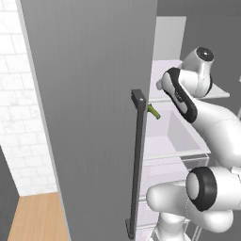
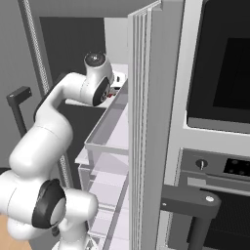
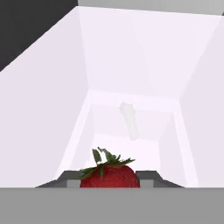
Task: Take the strawberry from the fridge and place it on top of the pancake, located on the dining counter.
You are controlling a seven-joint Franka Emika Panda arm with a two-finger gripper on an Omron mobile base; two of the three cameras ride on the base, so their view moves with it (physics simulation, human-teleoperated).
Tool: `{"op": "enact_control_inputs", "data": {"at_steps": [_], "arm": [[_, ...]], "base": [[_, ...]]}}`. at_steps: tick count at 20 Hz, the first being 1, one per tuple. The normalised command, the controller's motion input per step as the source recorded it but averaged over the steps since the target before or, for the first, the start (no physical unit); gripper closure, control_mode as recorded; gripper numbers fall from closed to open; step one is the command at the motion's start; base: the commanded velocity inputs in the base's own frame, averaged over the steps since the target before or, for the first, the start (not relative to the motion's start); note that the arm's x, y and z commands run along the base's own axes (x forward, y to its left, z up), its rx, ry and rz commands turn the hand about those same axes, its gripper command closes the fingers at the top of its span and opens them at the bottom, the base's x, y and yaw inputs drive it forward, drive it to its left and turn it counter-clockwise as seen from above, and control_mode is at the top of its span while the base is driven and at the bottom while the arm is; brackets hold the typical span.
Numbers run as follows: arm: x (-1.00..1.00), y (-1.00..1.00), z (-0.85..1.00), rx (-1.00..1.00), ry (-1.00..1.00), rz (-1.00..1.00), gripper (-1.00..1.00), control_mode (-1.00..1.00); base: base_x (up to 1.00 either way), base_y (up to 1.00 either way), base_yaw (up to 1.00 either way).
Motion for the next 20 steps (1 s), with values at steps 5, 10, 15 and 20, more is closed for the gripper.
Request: {"op": "enact_control_inputs", "data": {"at_steps": [5,10,15,20], "arm": [[-0.15,0.13,-0.10,0.00,0.00,0.01,1.00,-1.00],[-0.93,0.29,0.06,0.00,-0.02,0.00,1.00,-1.00],[-1.00,0.28,0.08,0.00,-0.07,0.00,1.00,-1.00],[-1.00,0.06,0.00,0.00,-0.04,-0.03,1.00,-1.00]], "base": [[0.00,0.00,0.00],[0.00,0.00,0.00],[0.00,0.00,0.00],[0.00,0.00,0.00]]}}
